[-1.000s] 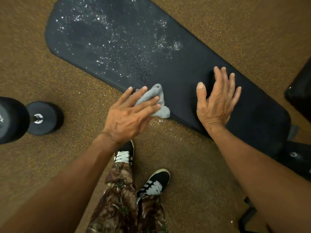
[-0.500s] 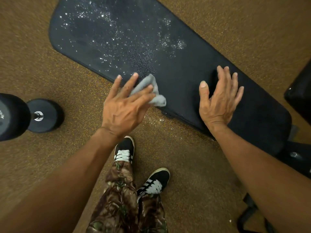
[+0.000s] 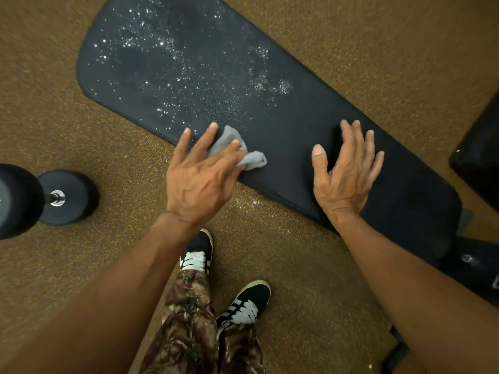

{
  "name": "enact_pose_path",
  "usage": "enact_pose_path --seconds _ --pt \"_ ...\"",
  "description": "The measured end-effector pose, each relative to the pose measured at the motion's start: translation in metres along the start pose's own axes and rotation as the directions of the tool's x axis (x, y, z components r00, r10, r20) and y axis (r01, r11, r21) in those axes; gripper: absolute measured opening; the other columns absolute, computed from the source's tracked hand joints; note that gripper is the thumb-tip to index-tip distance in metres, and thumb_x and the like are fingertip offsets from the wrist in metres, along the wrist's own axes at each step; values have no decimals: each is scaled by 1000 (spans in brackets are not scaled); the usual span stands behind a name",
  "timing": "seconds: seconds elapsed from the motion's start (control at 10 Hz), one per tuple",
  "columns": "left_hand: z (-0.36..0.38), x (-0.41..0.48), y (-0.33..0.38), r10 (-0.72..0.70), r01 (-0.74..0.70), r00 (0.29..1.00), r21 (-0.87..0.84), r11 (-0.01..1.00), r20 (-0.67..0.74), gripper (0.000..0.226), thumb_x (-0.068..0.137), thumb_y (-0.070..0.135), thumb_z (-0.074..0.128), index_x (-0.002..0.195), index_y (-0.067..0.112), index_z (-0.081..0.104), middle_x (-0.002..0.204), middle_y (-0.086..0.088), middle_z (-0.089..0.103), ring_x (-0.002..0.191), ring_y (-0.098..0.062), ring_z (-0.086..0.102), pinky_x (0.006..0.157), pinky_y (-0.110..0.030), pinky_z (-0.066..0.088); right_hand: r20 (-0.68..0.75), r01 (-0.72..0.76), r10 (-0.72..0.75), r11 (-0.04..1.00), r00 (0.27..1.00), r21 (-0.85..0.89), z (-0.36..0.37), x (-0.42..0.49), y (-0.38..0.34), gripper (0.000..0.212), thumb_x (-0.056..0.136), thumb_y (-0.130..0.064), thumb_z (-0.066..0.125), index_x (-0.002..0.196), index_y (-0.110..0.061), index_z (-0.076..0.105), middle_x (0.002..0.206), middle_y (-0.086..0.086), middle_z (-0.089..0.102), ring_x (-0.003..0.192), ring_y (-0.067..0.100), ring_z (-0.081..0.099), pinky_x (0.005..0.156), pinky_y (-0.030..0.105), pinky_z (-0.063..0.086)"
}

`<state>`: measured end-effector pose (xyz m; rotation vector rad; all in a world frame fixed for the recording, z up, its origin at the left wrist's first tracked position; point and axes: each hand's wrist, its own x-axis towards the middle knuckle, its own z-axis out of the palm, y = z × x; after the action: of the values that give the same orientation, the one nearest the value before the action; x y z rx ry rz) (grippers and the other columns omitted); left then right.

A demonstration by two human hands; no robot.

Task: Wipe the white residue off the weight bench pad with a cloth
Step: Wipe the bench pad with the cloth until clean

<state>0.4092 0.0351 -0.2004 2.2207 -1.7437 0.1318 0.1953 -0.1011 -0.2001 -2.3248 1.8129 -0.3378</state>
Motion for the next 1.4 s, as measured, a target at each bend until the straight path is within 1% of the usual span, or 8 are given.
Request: enact_pose_path --seconds 0.1,0.4,0.5,0.6,0.8,1.0,1.2,1.4 --pt "1 40 28 -103 92 990 -105 990 -98 28 100 33 59 119 17 72 120 -11 73 129 -32 60 111 -55 42 -1 2 -2 1000 1000 11 0 0 0 74 96 -66 25 153 -21 34 163 3 31 153 28 18 122 58 11" --pt "8 11 12 318 -306 944 -132 943 86 32 107 35 48 130 22 67 141 -3 62 141 -30 47 115 -55 37 0 7 -7 1000 1000 22 -1 0 1 73 96 -65 28 153 -20 35 162 3 32 153 28 19 121 59 12" --pt "-7 26 1 202 -181 971 -160 970 128 34 105 36 46 125 17 68 134 -13 66 131 -30 57 112 -51 40 7 2 -3 1000 1000 8 -1 1 1 74 95 -66 26 153 -20 35 162 4 32 153 28 19 121 59 12" --pt "-26 59 13 -189 261 960 -406 876 209 31 105 40 41 103 16 61 102 -6 67 97 -27 60 82 -42 48 16 -1 1 1000 1000 1 -2 2 1 76 95 -68 24 153 -21 35 162 4 32 153 28 19 121 59 12" --pt "-33 87 26 -335 556 830 -711 431 446 28 105 49 44 88 27 50 78 12 54 72 -8 53 68 -43 50 37 -14 15 999 999 -29 -2 3 0 78 93 -69 26 153 -20 34 163 3 31 153 28 19 121 58 12" --pt "-35 100 28 -146 609 591 -557 -565 793 33 94 34 54 109 7 65 110 -12 68 109 -29 65 100 -49 53 54 -34 35 999 998 -16 -3 4 -2 79 92 -69 31 153 -20 34 163 3 30 153 27 17 122 58 10" --pt "-35 108 23 3 642 641 -535 -550 767 46 83 5 63 128 7 55 113 -12 69 103 -28 69 92 -42 58 72 -45 43 999 996 17 -3 4 -1 81 91 -71 31 154 -20 33 163 2 29 154 25 16 122 58 9" --pt "-40 107 8 122 672 645 -483 -561 755 39 92 10 59 132 10 59 125 -13 68 115 -29 64 108 -47 48 124 -119 92 966 988 230 -16 6 -3 68 95 -65 32 146 -22 46 160 0 35 153 20 18 123 56 4"
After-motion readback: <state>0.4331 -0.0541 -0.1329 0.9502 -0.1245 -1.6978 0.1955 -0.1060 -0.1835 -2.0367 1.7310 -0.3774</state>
